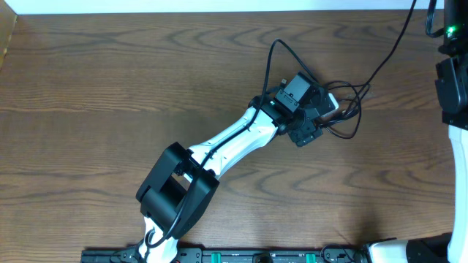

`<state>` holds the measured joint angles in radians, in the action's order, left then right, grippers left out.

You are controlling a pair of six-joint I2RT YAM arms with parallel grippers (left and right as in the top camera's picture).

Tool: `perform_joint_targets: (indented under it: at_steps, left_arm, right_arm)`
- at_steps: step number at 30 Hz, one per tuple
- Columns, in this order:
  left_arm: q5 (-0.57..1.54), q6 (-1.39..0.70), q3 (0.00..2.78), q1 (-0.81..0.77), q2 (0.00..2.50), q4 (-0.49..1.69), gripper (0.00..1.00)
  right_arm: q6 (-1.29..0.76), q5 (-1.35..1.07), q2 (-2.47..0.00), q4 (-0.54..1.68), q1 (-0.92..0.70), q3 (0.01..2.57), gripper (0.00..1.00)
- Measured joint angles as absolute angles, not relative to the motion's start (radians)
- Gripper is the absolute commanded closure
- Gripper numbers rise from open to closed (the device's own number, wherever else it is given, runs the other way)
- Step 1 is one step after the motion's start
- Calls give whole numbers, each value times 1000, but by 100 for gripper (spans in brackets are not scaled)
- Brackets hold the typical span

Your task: Untangle cables

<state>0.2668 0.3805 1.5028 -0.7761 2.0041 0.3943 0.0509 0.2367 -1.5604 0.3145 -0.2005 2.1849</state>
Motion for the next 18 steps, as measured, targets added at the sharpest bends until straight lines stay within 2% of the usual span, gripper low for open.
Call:
perform_joint_targets:
  at_steps: [4,6,8,9,10,18]
  left_arm:
    - [292,363,1503,-778,2006,385,23]
    - [305,358,1503,-780,2016,375,36]
    - [318,344,1503,-788,2041,366,44]
    - [321,345,1503,-792,2052,366,61]
    - [325,343,1503,-796,2065,366,92]
    - [319,315,1503,-799,2067,421,92]
  right_arm:
    - [51,235,-1560,316,-200,2185,99]
    - [51,235,-1560,318,-200,2185,99]
    - [51,235,-1560,318,-200,2185,99]
    - [51,235,-1560,318,-200,2185,99]
    - [51,234,-1560,318,-200,2185,99]
    - [51,234,-1560,339,-200,2185,99]
